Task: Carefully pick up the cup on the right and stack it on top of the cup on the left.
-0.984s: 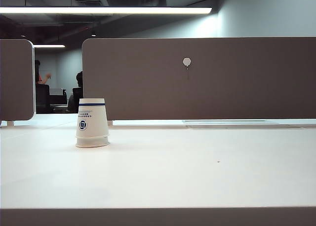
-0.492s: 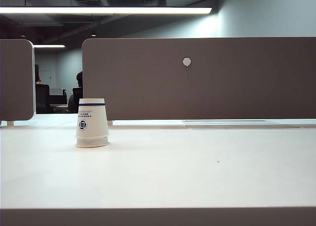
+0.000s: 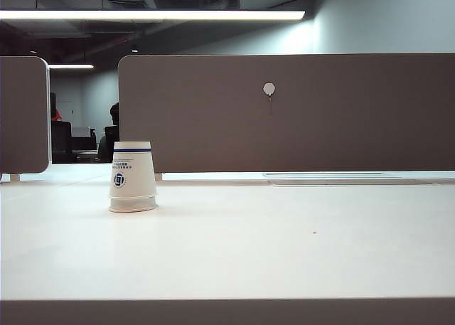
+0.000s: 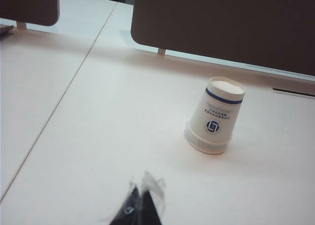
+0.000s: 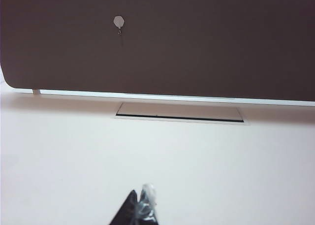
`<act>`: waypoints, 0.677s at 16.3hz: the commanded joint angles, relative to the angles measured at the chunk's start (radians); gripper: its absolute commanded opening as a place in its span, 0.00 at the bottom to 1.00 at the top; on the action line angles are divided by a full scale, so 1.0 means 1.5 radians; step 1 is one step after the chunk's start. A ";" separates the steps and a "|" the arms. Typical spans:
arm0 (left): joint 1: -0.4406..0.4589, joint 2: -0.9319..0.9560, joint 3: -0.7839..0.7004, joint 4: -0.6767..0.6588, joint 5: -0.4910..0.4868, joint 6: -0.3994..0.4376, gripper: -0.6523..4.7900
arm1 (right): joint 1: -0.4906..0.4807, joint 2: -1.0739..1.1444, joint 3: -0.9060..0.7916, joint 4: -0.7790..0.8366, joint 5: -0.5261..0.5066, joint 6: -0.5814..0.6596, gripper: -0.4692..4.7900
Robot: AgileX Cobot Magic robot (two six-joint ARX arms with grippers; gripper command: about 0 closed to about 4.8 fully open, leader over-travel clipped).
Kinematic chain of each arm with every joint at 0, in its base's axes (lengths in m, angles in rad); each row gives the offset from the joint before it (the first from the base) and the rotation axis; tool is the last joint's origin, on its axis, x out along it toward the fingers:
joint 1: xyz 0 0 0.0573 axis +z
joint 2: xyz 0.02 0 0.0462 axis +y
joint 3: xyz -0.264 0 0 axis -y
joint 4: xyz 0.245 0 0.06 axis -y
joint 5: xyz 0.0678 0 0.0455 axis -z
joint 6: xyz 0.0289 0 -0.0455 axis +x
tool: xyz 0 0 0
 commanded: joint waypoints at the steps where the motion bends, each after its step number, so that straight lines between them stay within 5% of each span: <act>1: 0.000 0.000 0.002 0.004 -0.003 0.005 0.11 | 0.001 -0.001 -0.021 0.030 0.004 -0.002 0.08; 5: 0.000 0.000 0.002 0.004 -0.003 0.005 0.11 | 0.001 -0.001 -0.035 0.052 0.020 -0.002 0.08; 11: 0.000 0.000 0.002 -0.004 -0.002 0.005 0.11 | 0.001 -0.001 -0.035 0.102 0.131 -0.071 0.08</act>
